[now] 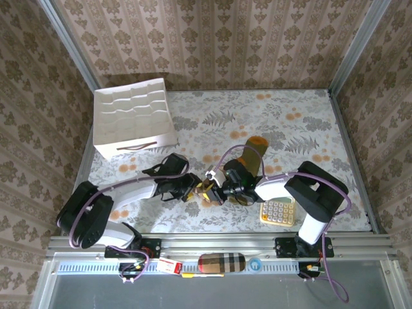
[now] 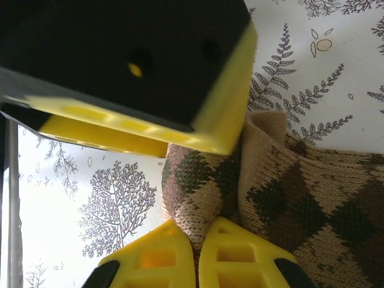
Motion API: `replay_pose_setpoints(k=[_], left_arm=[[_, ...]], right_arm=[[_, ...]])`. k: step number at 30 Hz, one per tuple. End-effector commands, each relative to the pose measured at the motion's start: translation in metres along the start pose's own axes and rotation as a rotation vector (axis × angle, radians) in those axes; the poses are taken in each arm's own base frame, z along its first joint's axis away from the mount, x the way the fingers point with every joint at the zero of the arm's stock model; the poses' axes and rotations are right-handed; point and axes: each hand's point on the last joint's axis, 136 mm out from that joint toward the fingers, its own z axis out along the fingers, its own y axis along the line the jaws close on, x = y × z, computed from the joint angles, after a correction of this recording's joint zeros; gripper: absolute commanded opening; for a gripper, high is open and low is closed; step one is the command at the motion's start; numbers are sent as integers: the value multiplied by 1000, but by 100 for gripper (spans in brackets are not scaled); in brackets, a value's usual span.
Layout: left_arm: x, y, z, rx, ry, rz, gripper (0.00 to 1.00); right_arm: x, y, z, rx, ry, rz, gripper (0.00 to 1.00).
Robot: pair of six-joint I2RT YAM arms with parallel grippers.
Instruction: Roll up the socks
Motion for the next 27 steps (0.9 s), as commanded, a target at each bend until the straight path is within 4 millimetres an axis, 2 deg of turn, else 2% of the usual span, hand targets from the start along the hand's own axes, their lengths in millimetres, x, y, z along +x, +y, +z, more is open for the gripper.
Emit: replay_pose_setpoints(k=[1,3,6,7,10,11,15,19,21,24,25,27], left_arm=[[-1,-21,4,48,1,64,52],[2,-20,11,31,22,67,50],[6,-5,18,-29,53,57,41],[8,1,19,-51,62,51,34],[10,25,17,-145,87,23,2],[9,34,13,-181,86,13,0],[-5,82,-13,-303,27,-123,0],[-13,122,-35,-315,-67,-287,0],[-12,125,-39,-283,-96,-326,0],[-3,129,-44,-318,-118,-362,0],[0,132,-48,-357,-126,-366,0],[4,133,-52,-422,-122,-365,0]], right_arm=[[121,-26,-8,122,395,220,0],[122,-28,-8,132,397,220,0],[122,-31,-7,139,408,212,0],[121,-31,-7,141,414,204,0],[115,-34,-5,149,426,156,0],[109,-33,-4,151,424,123,0],[78,-20,6,119,416,-110,6],[33,-2,26,83,395,-447,17],[10,6,30,91,362,-579,28],[-22,17,22,169,259,-684,42],[-28,22,16,203,218,-700,46],[-28,35,5,250,161,-714,50]])
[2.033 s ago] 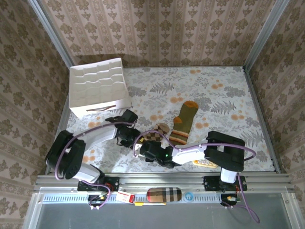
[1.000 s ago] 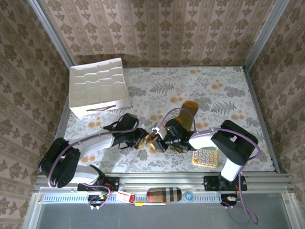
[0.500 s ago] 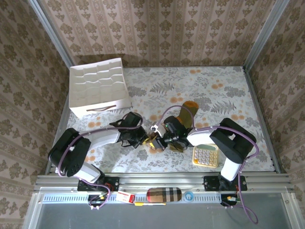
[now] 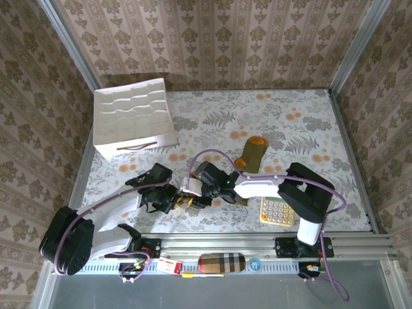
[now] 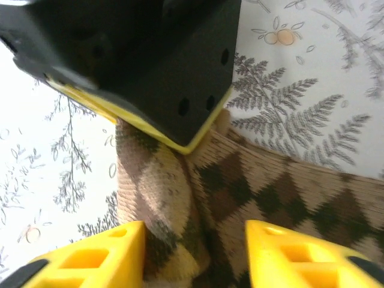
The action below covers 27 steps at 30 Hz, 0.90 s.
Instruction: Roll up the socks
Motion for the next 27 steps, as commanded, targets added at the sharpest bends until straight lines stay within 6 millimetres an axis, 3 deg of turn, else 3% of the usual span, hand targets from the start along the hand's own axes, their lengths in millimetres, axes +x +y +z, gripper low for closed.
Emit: replay_pose_setpoints(k=[1,5,13,20,22,25,27], left_arm=[[-5,57,-6,-294,-73,-108,0],[-1,60,-8,-388,-63,-117,0],[0,58,-7,-434,-52,-118,0],[0,47,-3,-428,-36,-89,0],[1,45,-3,-421,-31,-90,0],[-1,37,-7,-381,-36,-76,0],[-4,29,-13,-335,-52,-61,19]], right_arm=[[10,-3,-26,193,37,-78,51],[12,28,-26,333,44,-173,54],[-25,40,-8,489,51,-353,54],[-12,40,16,508,137,-376,50],[-5,36,21,498,179,-351,39],[17,31,21,482,256,-266,11],[36,39,20,423,288,-198,2]])
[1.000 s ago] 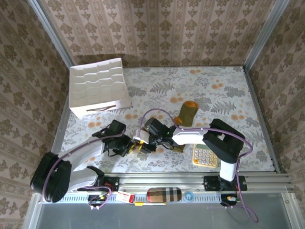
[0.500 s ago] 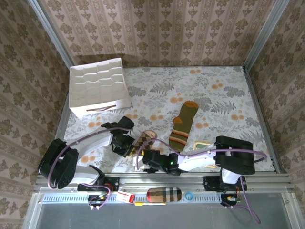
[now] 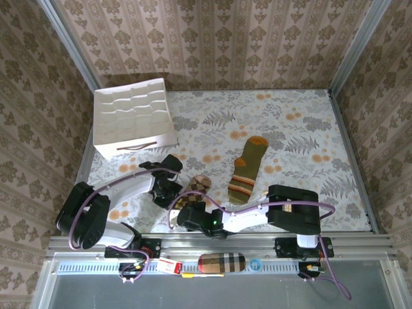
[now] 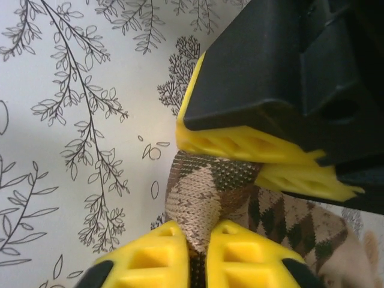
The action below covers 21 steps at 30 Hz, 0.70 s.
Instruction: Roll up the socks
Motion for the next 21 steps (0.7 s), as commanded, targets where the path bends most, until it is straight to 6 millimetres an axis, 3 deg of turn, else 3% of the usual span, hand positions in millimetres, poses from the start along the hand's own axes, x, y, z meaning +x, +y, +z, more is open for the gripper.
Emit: replay_pose_setpoints(k=[1,5,7,14,21], left_arm=[[-9,18,-10,-36,-46,3,31],[-16,-3,-28,116,-66,24,63],[-19,-8,-36,160,-76,29,68],[-20,-19,-54,284,-99,95,68],[-2,-25,-50,321,-79,183,58]], right_arm=[[50,16,1,-95,157,87,0],[74,49,-9,-283,153,234,0],[81,61,-12,-377,143,324,0],[103,72,-14,-548,131,588,0],[127,68,-16,-590,152,760,0]])
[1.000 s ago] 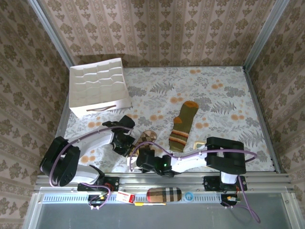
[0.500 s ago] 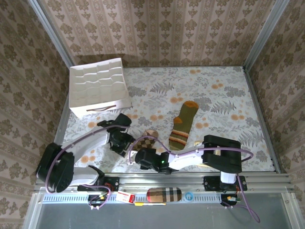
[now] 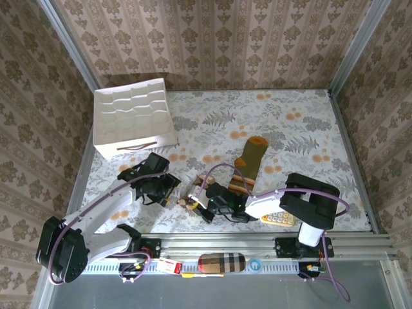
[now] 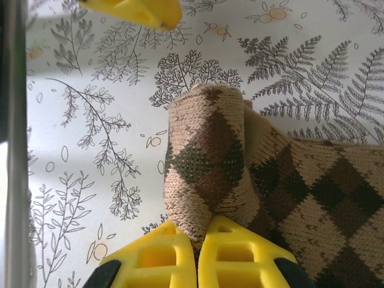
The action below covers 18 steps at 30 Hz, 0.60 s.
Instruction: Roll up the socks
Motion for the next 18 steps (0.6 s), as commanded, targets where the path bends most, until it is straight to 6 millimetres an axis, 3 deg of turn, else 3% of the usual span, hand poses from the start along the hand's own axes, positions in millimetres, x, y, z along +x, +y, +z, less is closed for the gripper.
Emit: replay_pose_setpoints(k=[1,6,13,18], left_arm=[[8,-1,3,11,2,61,57],[17,-4,8,17,7,108,51],[22,-8,12,52,17,129,54],[29,-20,18,90,48,156,56]], right_arm=[[118,-2,-17,-34,363,214,0],[122,-8,-19,-87,372,365,0],[117,-22,-18,-129,389,542,0],[127,-27,-18,-138,445,615,0]])
